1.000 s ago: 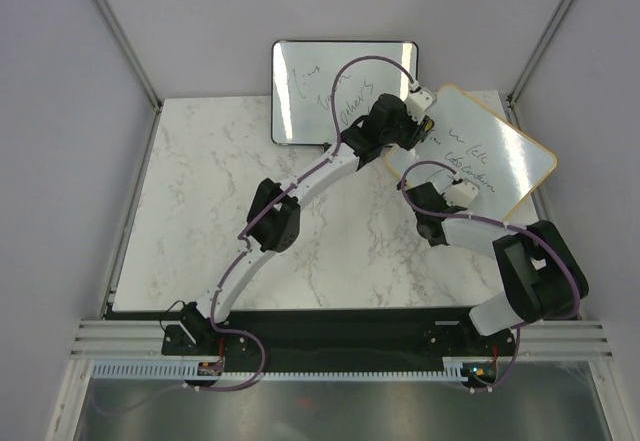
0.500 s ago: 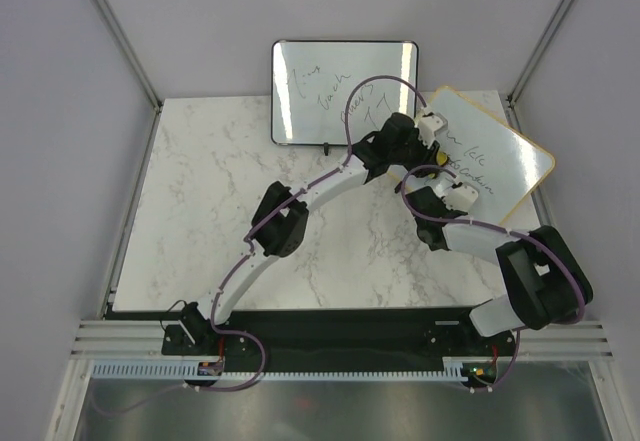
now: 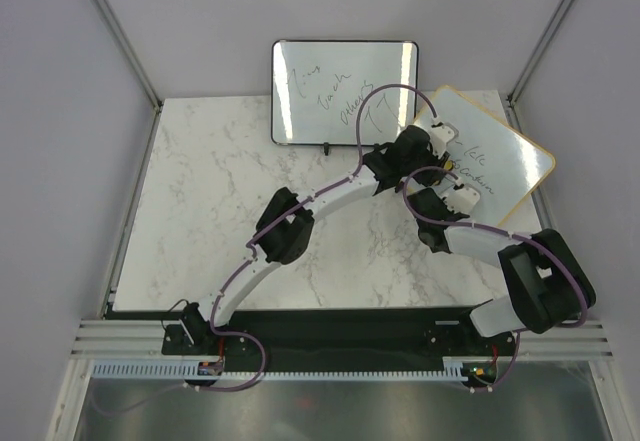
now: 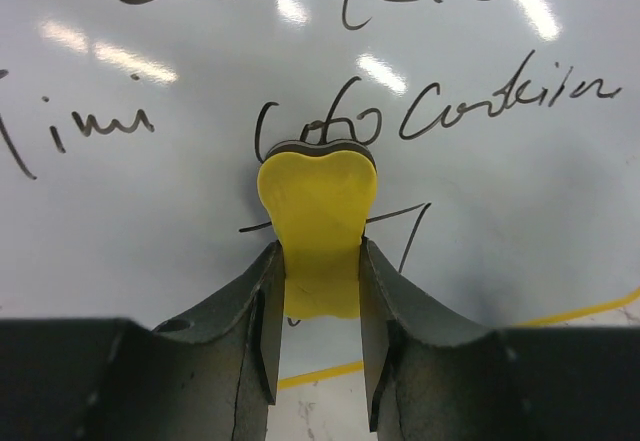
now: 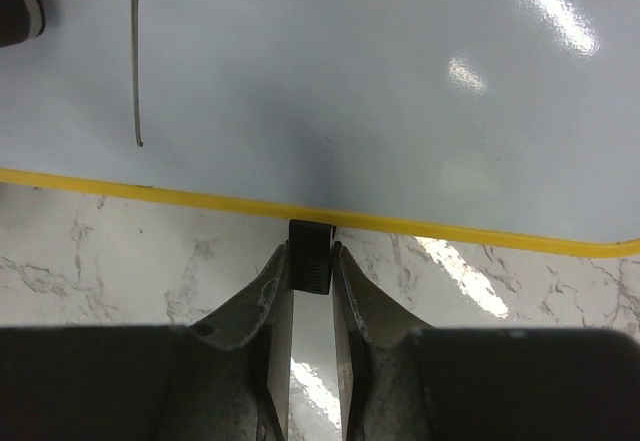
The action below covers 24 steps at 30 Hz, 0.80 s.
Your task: Erase the whiteboard
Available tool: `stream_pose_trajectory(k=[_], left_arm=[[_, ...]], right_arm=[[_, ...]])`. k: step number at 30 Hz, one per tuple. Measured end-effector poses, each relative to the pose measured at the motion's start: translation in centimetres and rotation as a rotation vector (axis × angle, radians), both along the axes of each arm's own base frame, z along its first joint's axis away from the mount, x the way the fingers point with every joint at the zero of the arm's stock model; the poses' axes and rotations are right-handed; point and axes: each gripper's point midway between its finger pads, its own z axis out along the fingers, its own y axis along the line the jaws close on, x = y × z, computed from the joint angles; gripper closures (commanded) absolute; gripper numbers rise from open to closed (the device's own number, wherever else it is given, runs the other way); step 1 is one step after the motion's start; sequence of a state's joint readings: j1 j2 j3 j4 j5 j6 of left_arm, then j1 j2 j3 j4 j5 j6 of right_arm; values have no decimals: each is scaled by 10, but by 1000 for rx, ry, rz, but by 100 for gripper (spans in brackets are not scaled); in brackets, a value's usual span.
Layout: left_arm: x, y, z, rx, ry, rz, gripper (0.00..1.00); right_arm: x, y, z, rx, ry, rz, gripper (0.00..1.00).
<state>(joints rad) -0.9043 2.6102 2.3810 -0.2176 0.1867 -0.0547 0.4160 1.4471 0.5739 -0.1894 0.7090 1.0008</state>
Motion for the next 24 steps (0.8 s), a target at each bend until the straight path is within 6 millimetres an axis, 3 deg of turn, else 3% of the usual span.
stream_pose_trajectory(k=[15, 24], left_arm=[[43, 46, -8, 170, -140, 247, 98], [27, 41, -14, 180, -100, 180, 98]], right_arm=[[-1, 3, 1, 21, -7, 7, 100], [-2, 3, 1, 31, -10, 7, 100]])
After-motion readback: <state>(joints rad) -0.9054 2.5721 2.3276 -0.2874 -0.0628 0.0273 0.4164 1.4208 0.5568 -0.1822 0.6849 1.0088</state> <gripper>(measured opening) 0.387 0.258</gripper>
